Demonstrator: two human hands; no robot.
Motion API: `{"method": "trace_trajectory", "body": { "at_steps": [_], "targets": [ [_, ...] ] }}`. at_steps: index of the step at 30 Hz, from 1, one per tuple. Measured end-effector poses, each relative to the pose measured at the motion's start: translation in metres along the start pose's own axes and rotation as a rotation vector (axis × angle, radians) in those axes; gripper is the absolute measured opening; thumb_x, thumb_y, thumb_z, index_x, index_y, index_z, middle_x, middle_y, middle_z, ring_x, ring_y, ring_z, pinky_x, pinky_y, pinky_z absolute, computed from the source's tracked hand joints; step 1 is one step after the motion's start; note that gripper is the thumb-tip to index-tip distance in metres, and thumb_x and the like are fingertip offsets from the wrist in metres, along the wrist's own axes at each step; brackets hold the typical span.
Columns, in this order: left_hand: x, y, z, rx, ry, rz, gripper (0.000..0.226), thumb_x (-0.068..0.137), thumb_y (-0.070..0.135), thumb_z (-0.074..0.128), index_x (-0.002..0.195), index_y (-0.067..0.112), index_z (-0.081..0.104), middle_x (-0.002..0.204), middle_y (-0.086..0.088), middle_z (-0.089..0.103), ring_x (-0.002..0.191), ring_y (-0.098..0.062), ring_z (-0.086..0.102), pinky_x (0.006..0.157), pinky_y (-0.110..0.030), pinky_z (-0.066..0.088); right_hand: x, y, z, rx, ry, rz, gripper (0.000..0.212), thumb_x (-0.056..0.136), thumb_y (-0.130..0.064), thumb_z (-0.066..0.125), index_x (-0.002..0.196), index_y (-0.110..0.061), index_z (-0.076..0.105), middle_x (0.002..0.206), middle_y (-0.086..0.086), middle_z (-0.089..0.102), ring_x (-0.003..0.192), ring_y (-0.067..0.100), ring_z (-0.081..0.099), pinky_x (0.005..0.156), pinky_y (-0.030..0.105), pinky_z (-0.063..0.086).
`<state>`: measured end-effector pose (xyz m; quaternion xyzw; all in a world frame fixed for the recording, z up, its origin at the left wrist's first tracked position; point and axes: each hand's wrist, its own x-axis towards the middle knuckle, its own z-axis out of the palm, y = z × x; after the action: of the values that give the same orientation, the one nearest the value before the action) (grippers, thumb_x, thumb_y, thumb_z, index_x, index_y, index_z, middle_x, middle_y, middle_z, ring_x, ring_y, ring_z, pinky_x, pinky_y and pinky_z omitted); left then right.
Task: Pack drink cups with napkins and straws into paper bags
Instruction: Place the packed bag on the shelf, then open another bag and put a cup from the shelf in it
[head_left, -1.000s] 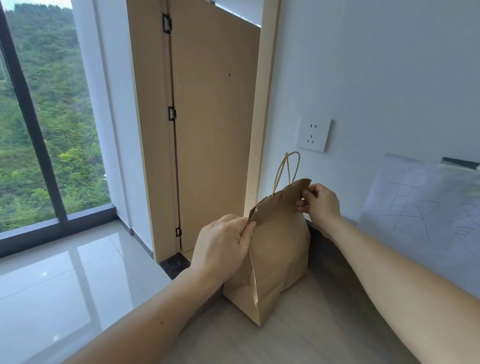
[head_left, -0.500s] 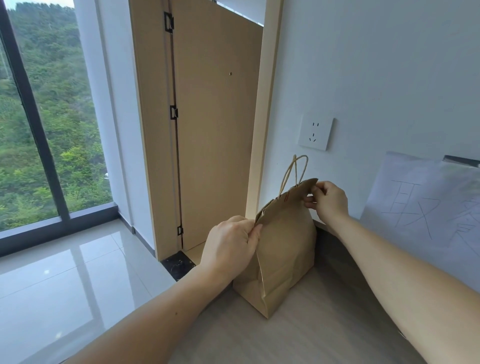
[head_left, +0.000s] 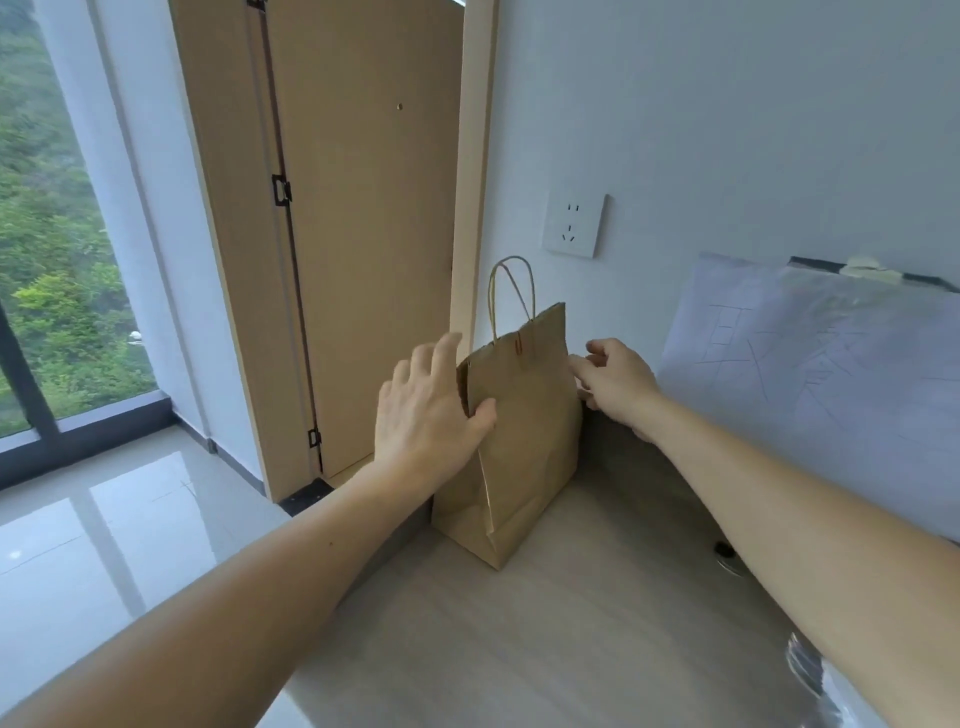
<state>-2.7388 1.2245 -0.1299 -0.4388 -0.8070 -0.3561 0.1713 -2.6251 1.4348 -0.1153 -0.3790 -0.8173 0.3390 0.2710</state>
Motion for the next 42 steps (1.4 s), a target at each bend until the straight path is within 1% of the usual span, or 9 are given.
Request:
{"method": "trace_trajectory", "body": {
  "at_steps": [2,5,9,15,19,24,31,39,42],
  "targets": [
    [0.004,0.01,-0.005,0.082,0.106,0.115,0.088,0.08,0.045,0.067,0.15,0.028,0.016,0.149,-0.002,0.028,0.135,-0.026,0.024,0.111,-0.045,0.023,-0.021,0.0,-0.017,-0.183,-0.095,-0.035,0.066,0.097,-0.049,0.052,0.15,-0.015,0.035,0.15,0.003,0.043,0.133,0.025,0.046,0.11,0.039,0.038],
    [0.01,0.038,-0.002,0.194,0.124,0.291,0.088,0.075,0.042,0.067,0.149,0.025,0.022,0.154,-0.003,0.019,0.144,-0.028,0.009,0.117,-0.052,0.008,-0.054,0.002,-0.045,-0.396,-0.196,-0.059,0.067,0.097,-0.052,0.051,0.151,-0.017,0.033,0.156,0.001,0.036,0.14,0.022,0.039,0.112,0.038,0.033],
    [-0.001,0.088,0.007,0.203,-0.043,0.367,0.073,0.079,0.045,0.06,0.142,0.022,0.033,0.152,-0.003,0.022,0.147,-0.029,0.005,0.117,-0.054,0.006,-0.101,0.002,-0.095,-0.613,-0.212,-0.031,0.069,0.095,-0.057,0.051,0.151,-0.02,0.034,0.157,0.002,0.033,0.14,0.024,0.037,0.109,0.037,0.032],
    [-0.041,0.177,-0.002,0.185,-0.281,0.475,0.075,0.085,0.054,0.054,0.148,0.021,0.03,0.157,-0.008,0.025,0.145,-0.03,0.014,0.115,-0.053,0.015,-0.194,0.003,-0.2,-0.798,-0.153,0.026,0.066,0.093,-0.061,0.051,0.145,-0.021,0.043,0.151,0.0,0.042,0.135,0.021,0.042,0.108,0.035,0.036],
    [-0.085,0.263,-0.016,0.099,-0.331,0.554,0.074,0.087,0.052,0.056,0.15,0.022,0.032,0.156,-0.007,0.029,0.143,-0.03,0.022,0.112,-0.049,0.021,-0.277,0.022,-0.268,-0.824,-0.087,0.094,0.063,0.092,-0.059,0.054,0.142,-0.022,0.047,0.148,-0.002,0.046,0.132,0.02,0.045,0.107,0.035,0.038],
    [-0.168,0.379,-0.027,0.035,-0.435,0.687,0.076,0.083,0.054,0.06,0.148,0.023,0.035,0.153,-0.006,0.034,0.14,-0.03,0.026,0.111,-0.049,0.024,-0.405,0.062,-0.349,-0.829,-0.008,0.171,0.054,0.095,-0.053,0.054,0.137,-0.019,0.053,0.141,0.004,0.052,0.128,0.024,0.049,0.104,0.036,0.04],
    [-0.262,0.519,-0.034,0.006,-0.556,0.843,0.074,0.081,0.054,0.061,0.146,0.027,0.038,0.15,-0.004,0.037,0.138,-0.029,0.03,0.108,-0.047,0.028,-0.554,0.127,-0.447,-0.743,0.054,0.388,0.055,0.097,-0.051,0.053,0.142,-0.019,0.048,0.148,0.001,0.045,0.134,0.02,0.043,0.097,0.027,0.033],
    [-0.341,0.637,0.013,0.05,-0.73,0.954,0.064,0.085,0.053,0.057,0.14,0.024,0.044,0.141,-0.004,0.044,0.13,-0.03,0.037,0.092,-0.042,0.034,-0.657,0.205,-0.506,-0.64,0.197,0.566,0.047,0.097,-0.049,0.052,0.128,-0.015,0.06,0.135,0.001,0.058,0.12,0.022,0.054,0.099,0.036,0.044],
    [-0.37,0.674,0.049,0.013,-0.788,0.977,0.066,0.086,0.053,0.057,0.143,0.023,0.042,0.144,-0.005,0.043,0.132,-0.032,0.036,0.097,-0.045,0.035,-0.676,0.241,-0.52,-0.606,0.186,0.653,0.047,0.098,-0.049,0.052,0.129,-0.014,0.06,0.136,0.002,0.058,0.119,0.022,0.055,0.096,0.035,0.045]
  ]
}}
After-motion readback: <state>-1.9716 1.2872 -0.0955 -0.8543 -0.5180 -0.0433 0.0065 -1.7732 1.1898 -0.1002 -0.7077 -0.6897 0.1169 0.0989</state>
